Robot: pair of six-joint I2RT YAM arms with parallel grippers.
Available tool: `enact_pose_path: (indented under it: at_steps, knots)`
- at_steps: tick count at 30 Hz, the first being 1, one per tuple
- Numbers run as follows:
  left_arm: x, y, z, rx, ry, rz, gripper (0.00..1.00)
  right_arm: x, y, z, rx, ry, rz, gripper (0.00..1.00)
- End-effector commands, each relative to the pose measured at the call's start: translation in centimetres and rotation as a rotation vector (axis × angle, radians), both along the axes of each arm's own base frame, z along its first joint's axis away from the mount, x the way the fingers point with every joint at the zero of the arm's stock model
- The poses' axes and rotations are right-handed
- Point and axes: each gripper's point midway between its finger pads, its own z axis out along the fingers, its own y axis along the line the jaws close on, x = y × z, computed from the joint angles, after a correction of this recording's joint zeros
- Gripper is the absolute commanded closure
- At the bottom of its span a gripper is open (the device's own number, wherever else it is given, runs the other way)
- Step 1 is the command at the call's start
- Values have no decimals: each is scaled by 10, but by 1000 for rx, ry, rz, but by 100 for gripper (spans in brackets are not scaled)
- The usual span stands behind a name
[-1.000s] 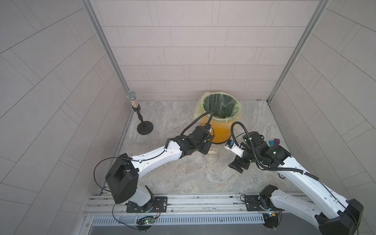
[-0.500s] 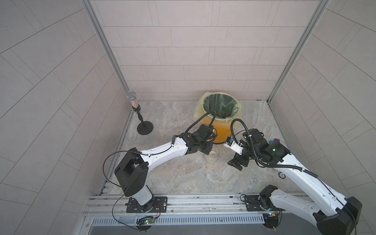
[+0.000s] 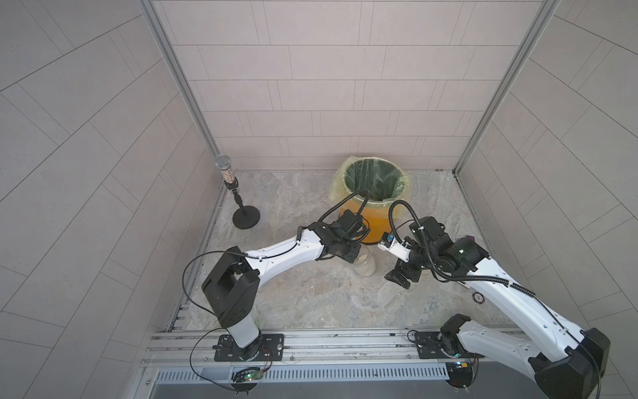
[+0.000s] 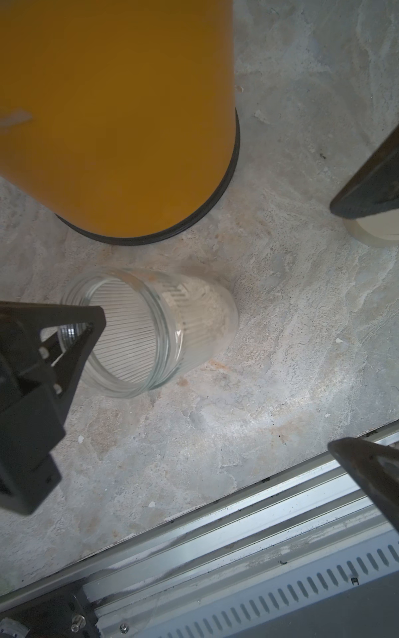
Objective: Empty expired oatmeal from jars
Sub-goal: Pick up the jar from the center of the board.
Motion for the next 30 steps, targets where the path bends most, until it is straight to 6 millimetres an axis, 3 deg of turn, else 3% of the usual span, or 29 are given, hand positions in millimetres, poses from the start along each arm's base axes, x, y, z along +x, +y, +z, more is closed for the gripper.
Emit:
enact_pose_path:
  at_steps: [1,5,13,18,24,30]
  knots:
    - [0,-1,2,18,8,-20,89,-3,2,3,9,3,25,0]
    - [1,-1,4,8,-6,-22,100,-4,3,1,14,12,33,0]
    - [-2,-12,14,-75,-17,-56,100,-6,10,0,34,-1,94,1]
    - [-4,-26,31,-184,-24,-72,100,-6,14,4,30,-70,191,1]
    - [-5,-39,51,-313,-33,-79,100,-3,24,-11,39,-99,292,1]
    - [1,-41,86,-451,-104,-56,100,6,32,-14,61,-122,300,0]
